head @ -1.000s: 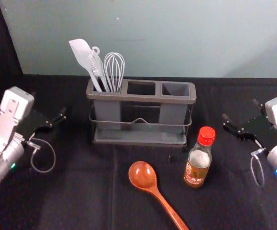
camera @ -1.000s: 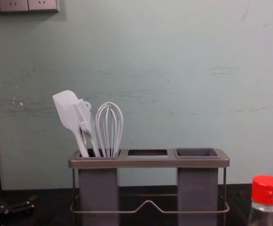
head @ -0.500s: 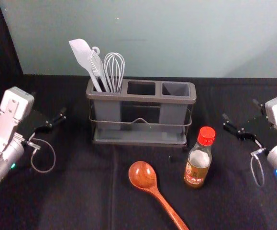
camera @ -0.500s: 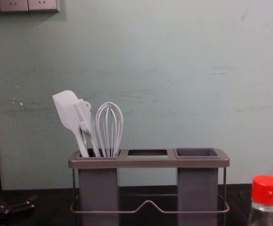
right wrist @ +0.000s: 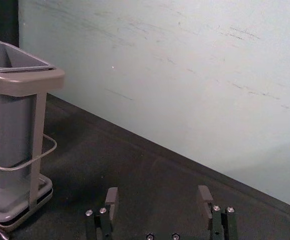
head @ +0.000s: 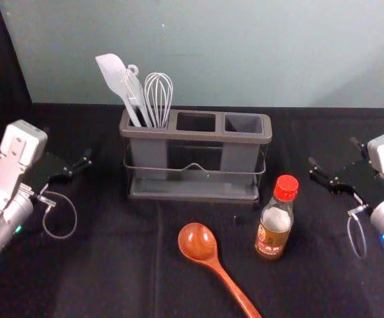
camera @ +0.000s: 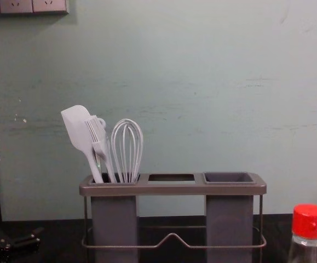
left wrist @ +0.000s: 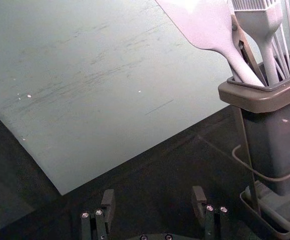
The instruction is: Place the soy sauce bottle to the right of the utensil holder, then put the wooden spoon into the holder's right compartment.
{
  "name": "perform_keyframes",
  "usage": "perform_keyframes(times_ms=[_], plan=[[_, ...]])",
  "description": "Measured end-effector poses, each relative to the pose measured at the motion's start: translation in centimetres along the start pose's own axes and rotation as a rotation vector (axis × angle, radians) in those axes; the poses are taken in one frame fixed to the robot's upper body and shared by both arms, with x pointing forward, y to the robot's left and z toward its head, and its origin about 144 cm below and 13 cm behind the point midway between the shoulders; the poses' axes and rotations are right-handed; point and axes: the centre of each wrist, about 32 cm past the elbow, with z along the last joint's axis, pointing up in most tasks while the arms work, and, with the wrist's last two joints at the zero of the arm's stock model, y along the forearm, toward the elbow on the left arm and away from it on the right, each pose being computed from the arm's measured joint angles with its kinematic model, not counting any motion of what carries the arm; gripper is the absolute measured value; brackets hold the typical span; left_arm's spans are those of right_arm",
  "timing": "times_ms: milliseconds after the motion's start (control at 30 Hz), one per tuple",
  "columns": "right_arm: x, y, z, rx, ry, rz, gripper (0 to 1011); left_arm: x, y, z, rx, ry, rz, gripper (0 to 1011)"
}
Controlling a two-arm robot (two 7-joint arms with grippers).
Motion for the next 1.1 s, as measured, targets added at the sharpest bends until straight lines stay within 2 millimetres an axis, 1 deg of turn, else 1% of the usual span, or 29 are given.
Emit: perform_keyframes(times_ms=[733, 1000, 1100], plan=[[0.0, -0.1, 0.0, 0.003, 0.000, -0.001, 1004, 0.0, 0.0, 0.0, 0.000, 0.000, 0.000, 1005], [-0.4, -1.9, 0.0, 0.027, -0.004, 0.012, 1004, 0.0, 0.0, 0.0, 0.000, 0.000, 0.000, 1005], [-0.5, -3.4, 0.1, 0.034, 0.001, 0.023, 1004, 0.0, 0.0, 0.0, 0.000, 0.000, 0.000, 1005]])
